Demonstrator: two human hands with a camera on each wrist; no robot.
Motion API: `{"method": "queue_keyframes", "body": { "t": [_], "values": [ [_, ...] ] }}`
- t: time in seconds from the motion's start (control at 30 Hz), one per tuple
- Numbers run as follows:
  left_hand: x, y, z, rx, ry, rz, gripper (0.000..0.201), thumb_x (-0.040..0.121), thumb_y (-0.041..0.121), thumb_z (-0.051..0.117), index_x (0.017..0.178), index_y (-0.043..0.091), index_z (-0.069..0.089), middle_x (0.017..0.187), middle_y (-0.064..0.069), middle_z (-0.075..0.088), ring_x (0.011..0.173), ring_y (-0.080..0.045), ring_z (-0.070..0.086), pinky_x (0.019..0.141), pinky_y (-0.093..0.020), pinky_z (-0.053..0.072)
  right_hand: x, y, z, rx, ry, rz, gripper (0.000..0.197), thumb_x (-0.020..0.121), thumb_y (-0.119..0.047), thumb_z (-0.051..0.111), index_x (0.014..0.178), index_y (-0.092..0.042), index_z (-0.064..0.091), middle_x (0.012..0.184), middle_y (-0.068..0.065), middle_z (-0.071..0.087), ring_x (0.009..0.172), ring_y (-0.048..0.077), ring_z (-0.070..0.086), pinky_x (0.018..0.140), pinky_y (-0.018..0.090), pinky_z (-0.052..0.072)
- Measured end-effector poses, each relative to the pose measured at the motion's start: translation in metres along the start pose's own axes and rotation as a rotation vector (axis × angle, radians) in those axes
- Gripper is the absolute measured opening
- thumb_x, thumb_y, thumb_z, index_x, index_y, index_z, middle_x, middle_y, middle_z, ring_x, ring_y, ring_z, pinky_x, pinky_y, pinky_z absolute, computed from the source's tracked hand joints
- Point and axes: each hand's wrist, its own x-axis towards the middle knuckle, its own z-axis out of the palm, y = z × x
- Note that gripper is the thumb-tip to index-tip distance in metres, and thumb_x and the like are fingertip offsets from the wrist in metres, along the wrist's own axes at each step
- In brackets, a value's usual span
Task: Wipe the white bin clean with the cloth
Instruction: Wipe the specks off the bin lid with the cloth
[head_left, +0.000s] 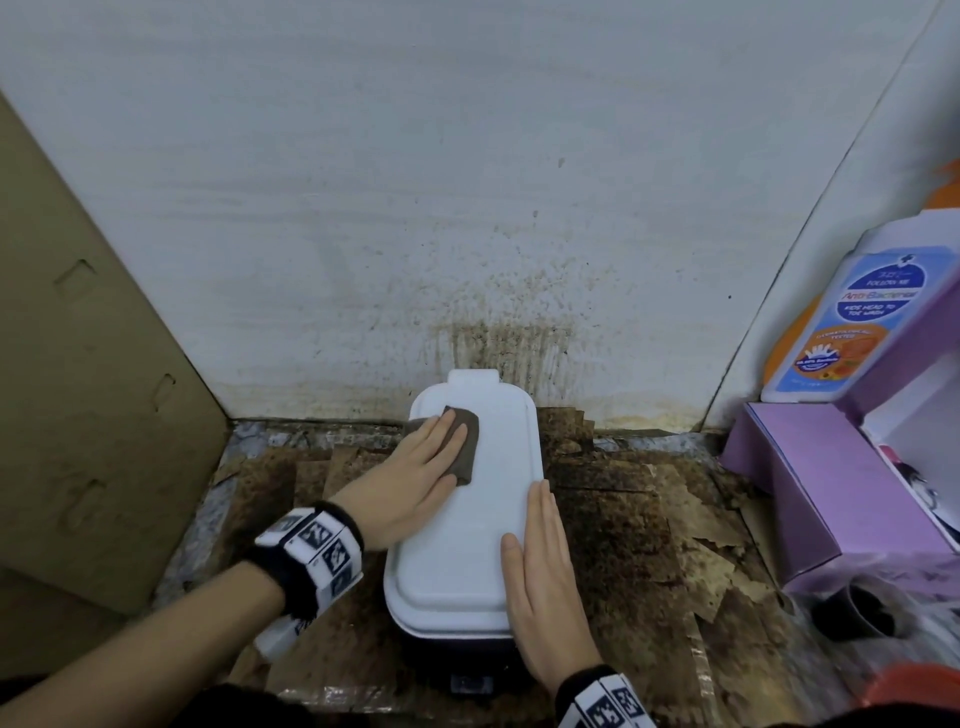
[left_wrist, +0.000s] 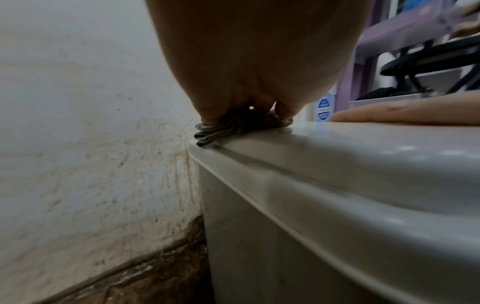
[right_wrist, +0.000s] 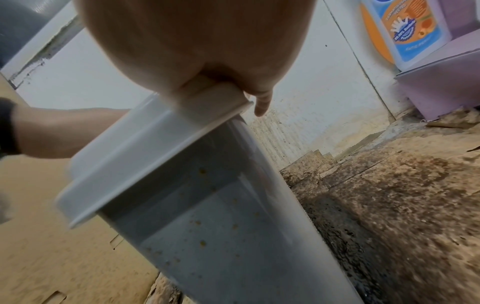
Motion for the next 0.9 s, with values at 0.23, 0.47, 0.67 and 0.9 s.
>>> {"method": "queue_keyframes", "body": {
  "t": [0.23,0.47,0.67,0.9],
  "values": [
    [-0.035,0.015,0.015,0.008,0.025,0.048,0.06,0.108,0.043,0.015,0.157,0.028,-0.016,0.163,0.013,-0.028,0.144,0.005,-0.033,0.118,-0.017,-0.018,-0.002,-0.001,-0.001,0.009,0.02,-0.011,0.061,0.107,-0.046,0.021,0.154,-0.036,-0.017,0.159,-0.027,-0.023,0.145,-0.01,-0.021,0.121,0.02,-0.005],
    [0.009,0.006,0.001,-0.035,0.048,-0.06,0.058,0.112,0.032,0.019,0.16,0.018,-0.009,0.166,0.001,-0.024,0.146,-0.005,-0.027,0.116,-0.017,-0.016,-0.001,-0.002,-0.001,0.009,0.009,-0.017,0.06,0.106,-0.046,0.02,0.151,-0.037,-0.02,0.156,-0.03,-0.027,0.143,-0.011,-0.024,0.119,0.017,-0.007],
    [0.06,-0.012,-0.022,-0.041,0.045,-0.111,0.057,0.112,0.027,0.022,0.161,0.011,-0.002,0.169,-0.012,-0.012,0.157,-0.023,-0.008,0.119,-0.023,-0.009,0.002,-0.002,-0.002,0.0,0.005,-0.016,0.061,0.106,-0.048,0.019,0.151,-0.036,-0.021,0.155,-0.03,-0.029,0.143,-0.011,-0.025,0.119,0.018,-0.008],
    [0.075,-0.016,-0.024,0.047,0.03,-0.121,0.058,0.112,0.028,0.021,0.161,0.011,-0.004,0.169,-0.013,-0.012,0.157,-0.024,-0.006,0.125,-0.032,-0.002,0.0,-0.002,-0.001,-0.007,0.005,-0.016,0.062,0.107,-0.047,0.019,0.153,-0.033,-0.019,0.157,-0.027,-0.028,0.143,-0.01,-0.024,0.119,0.017,-0.009]
  ]
}}
